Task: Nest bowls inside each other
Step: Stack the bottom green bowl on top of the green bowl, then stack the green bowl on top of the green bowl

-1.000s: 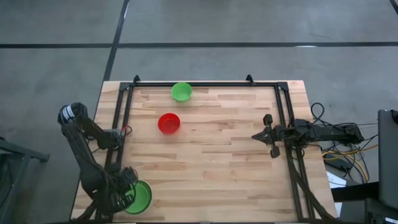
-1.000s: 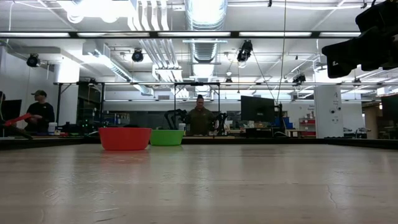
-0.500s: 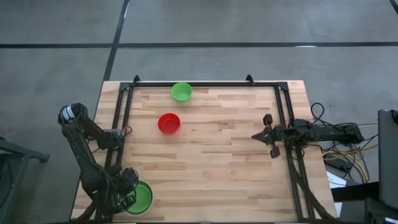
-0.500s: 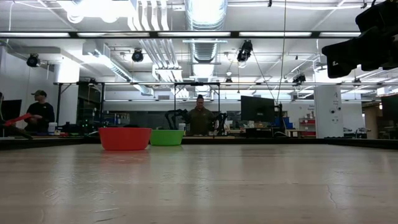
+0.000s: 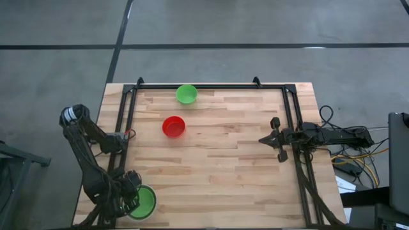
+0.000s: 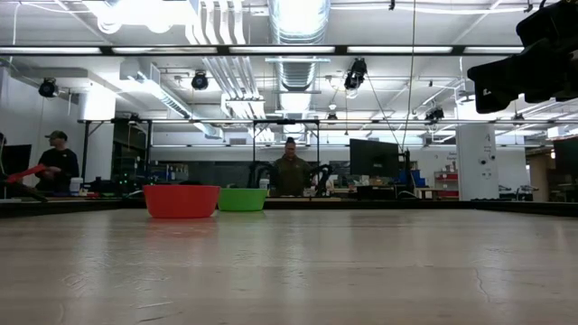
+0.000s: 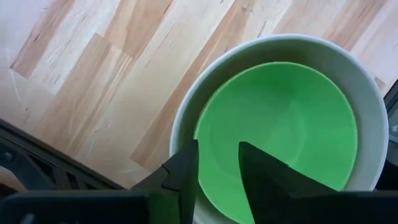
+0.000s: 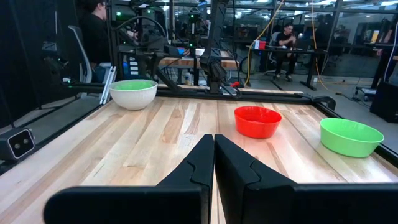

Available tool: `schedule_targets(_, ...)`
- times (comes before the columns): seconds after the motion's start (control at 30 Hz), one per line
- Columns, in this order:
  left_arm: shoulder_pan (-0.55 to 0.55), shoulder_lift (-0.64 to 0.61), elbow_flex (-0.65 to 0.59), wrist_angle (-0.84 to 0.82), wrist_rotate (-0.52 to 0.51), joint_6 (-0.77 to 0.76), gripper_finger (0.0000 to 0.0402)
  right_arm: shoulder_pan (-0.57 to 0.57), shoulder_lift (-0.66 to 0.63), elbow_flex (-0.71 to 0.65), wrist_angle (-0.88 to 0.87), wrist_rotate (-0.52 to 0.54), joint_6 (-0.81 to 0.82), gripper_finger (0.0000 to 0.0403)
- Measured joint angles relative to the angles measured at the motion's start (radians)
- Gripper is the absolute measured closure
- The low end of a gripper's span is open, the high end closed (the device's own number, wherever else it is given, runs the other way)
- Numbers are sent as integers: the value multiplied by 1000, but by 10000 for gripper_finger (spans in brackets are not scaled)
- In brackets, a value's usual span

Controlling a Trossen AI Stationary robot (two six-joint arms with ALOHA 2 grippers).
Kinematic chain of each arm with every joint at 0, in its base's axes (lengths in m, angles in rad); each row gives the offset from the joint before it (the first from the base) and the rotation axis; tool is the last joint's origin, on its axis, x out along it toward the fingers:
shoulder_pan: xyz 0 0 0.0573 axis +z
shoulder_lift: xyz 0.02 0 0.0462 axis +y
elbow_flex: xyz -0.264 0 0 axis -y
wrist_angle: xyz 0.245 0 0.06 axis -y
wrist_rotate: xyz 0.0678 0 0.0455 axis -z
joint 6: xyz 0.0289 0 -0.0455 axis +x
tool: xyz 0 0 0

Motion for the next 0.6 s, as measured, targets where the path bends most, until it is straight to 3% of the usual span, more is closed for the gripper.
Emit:
schedule_targets(0.23,2,-8,0,-3,-9,15,268,0,0,0,0,0,0,394)
schedule_targets(0.47,61,-68,0,-20,-102,25,268,0,0,0,0,0,0,394)
schedule_targets(0.6,130,-123,0,-19,-141,136,268,0,0,0,0,0,0,394)
